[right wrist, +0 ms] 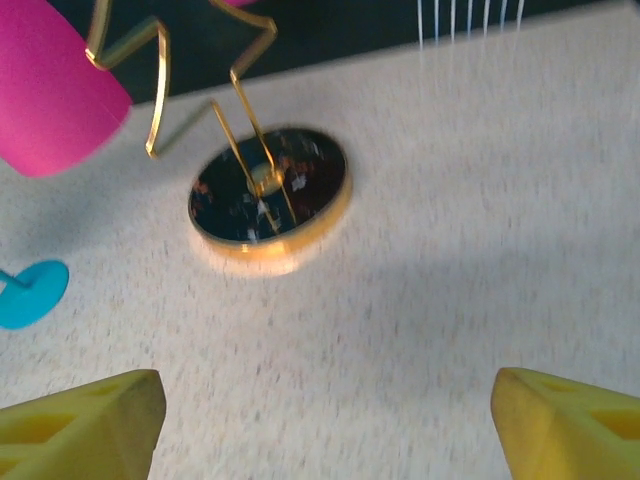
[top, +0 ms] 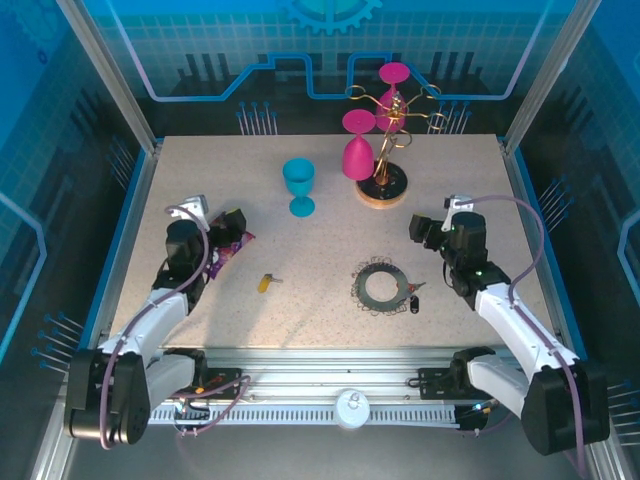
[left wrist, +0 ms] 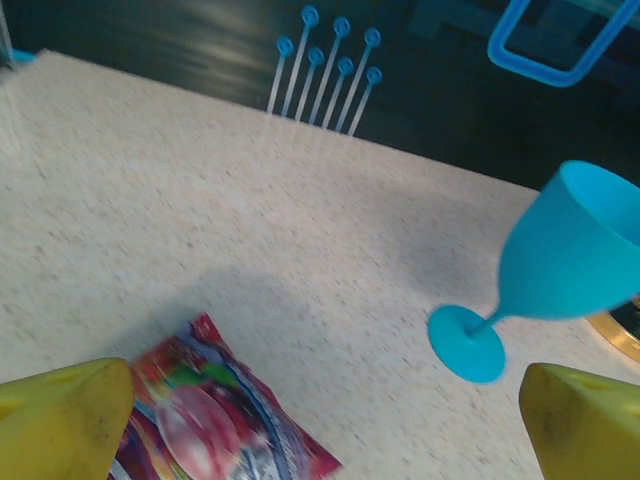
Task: Put the keys on the keyring
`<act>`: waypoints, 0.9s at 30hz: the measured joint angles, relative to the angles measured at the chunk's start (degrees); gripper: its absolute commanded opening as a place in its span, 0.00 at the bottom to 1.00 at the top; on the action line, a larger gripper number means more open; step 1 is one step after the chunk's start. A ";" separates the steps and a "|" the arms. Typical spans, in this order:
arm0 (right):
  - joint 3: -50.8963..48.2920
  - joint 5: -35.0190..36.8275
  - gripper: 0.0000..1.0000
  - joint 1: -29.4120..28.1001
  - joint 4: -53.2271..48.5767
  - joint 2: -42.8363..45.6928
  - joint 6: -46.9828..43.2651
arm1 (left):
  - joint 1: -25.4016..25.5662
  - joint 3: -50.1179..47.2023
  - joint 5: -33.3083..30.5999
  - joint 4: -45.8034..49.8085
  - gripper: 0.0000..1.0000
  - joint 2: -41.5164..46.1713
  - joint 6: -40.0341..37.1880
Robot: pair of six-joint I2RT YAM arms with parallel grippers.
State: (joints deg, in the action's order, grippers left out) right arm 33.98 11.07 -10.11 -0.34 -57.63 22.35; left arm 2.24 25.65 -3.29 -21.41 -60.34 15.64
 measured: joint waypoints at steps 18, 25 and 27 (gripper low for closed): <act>2.14 -5.49 0.75 -9.79 -29.14 -2.08 13.75 | 30.21 2.43 -1.03 12.83 0.99 -4.70 17.88; 4.11 -5.53 0.76 -12.31 -29.79 -5.64 14.12 | 37.22 2.64 -5.57 15.47 0.99 -6.16 22.53; 5.33 -5.62 0.76 -12.83 -29.66 -7.28 14.01 | 38.91 2.64 -7.04 15.69 0.99 -5.99 23.61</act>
State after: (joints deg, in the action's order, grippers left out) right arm 39.31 5.45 -22.94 -30.00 -64.90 36.36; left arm 41.15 28.29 -10.33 -5.72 -66.32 39.24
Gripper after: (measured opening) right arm 0.756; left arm 0.994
